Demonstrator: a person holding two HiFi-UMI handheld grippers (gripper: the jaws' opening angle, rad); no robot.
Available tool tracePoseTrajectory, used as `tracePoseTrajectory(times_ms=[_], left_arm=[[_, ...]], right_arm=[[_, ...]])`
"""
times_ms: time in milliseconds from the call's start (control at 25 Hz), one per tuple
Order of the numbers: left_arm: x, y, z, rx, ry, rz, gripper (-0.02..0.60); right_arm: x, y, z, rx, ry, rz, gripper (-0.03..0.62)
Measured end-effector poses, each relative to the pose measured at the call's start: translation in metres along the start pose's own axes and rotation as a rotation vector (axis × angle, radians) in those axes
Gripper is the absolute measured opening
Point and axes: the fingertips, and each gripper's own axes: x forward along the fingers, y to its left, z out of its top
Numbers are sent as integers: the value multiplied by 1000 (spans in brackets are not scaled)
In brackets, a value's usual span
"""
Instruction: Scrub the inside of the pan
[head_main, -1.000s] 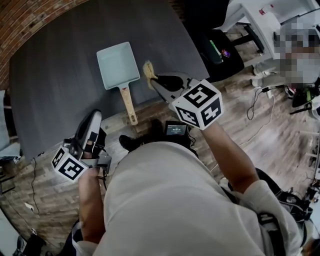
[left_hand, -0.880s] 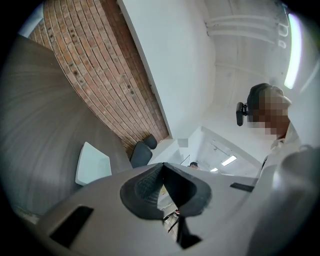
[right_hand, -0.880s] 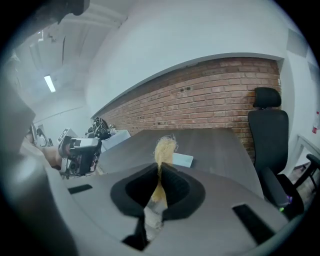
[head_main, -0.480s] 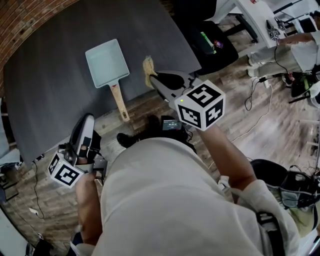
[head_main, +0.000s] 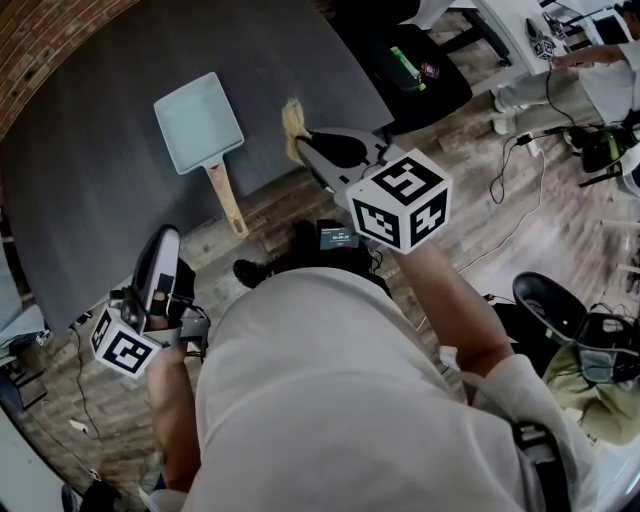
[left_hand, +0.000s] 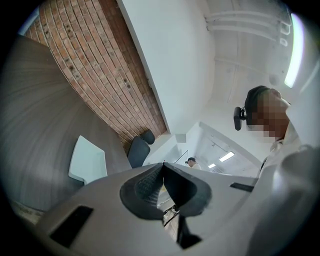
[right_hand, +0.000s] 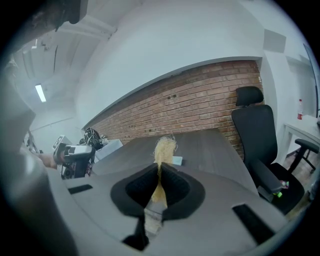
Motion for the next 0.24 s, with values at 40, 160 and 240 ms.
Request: tracePoseTrajectory(times_ms=[40,160,240], left_arm=[[1,-1,0,2,2,-1,9],[1,0,0,4,10,-1,9],[2,1,0,2,15,1,9]], right_arm=[[0,0,0,1,-2,-1,31],[0,-1,1,5,-7,-5,31],[0,-2,2,7,-10,-7,31]])
